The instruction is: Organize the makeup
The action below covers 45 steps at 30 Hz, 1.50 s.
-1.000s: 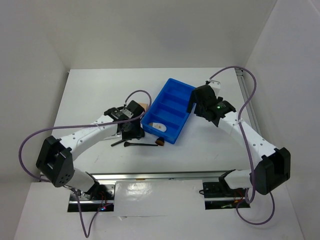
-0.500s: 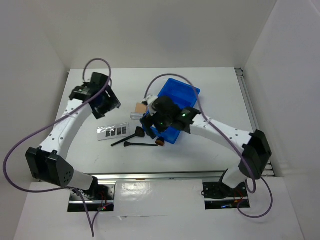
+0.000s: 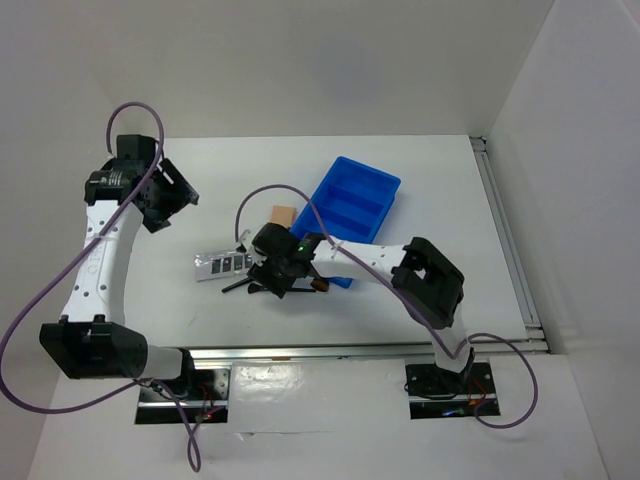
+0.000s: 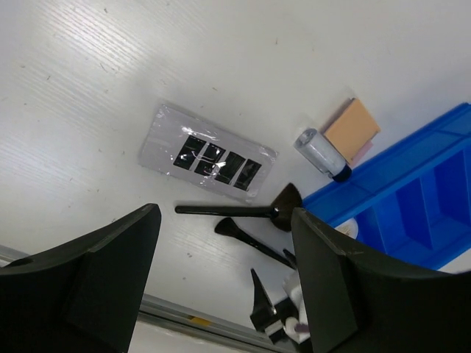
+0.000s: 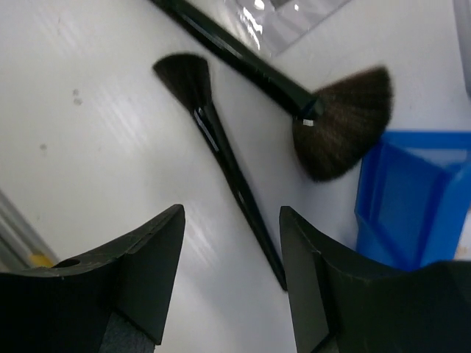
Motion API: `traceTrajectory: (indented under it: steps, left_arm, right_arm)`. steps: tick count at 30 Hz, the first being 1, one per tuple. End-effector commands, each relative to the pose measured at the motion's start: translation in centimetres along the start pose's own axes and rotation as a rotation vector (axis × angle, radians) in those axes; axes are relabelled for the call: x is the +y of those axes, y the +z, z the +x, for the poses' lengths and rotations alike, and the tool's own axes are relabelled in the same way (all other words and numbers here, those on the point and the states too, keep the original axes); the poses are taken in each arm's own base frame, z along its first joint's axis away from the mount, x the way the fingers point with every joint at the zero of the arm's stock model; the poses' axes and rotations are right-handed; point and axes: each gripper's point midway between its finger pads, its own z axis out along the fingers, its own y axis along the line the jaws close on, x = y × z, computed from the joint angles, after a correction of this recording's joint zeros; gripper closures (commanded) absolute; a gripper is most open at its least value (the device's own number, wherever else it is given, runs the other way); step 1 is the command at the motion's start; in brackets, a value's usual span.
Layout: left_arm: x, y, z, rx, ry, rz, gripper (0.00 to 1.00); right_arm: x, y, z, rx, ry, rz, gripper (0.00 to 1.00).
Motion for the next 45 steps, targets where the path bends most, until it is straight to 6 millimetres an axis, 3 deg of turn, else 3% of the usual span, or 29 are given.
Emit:
traceTrajectory:
  steps: [1,4,11,22,27,33,35,38,41,45]
  left_arm:
    - [-0.2,-0.6,1.0,0.029,0.037,0.044,0.15]
    - [0.3,-0.4,1.6,0.043,0.03,0.05,0.15]
    - [0.2,-0.4,1.3,0.03,0.021,0.065,0.15]
    - [0.8,-0.6,1.1,0.012,0.03,0.041,0.15]
    - [0.8,-0.9,1.1,0.005,0.03,0.047,0.15]
    - [0.8,-0.9,1.1,0.005,0.03,0.047,0.15]
    - [0.8,-0.9,1.1,0.005,0.03,0.047,0.15]
    - [0.6,-0.9,0.9,-0.002,0.029,0.052,0.15]
    - [0.8,-0.8,0.7,-0.005,0.022,0.048,0.15]
    - [0.5,-0.7,0.4,-0.013,0.021,0.053,0.15]
  right_arm:
    - [-0.8,1.3,-3.7,-0.095,-0.047,0.024,0.39]
    - [-0.8,2.4,-3.2,-0.084,-0.06,0.024,0.39]
    - [-0.5,4.2,-1.3,-0.037,-0.062,-0.019,0.5]
    - [0.2,5.3,2.2,0.034,-0.059,-0.055,0.58]
    - [0.2,5.0,2.3,0.034,-0.059,-0.055,0.69]
    - [0.3,2.5,0.6,-0.003,-0.092,-0.007,0.87]
    - [1.3,1.8,0.3,-0.009,-0.136,0.001,0.91]
    - [2.2,-0.4,-1.8,-0.049,-0.166,0.0,0.94]
    - [2.8,-4.1,-5.1,-0.135,-0.201,0.016,0.96]
    - [1.4,-8.1,-7.9,-0.219,-0.206,0.1,0.97]
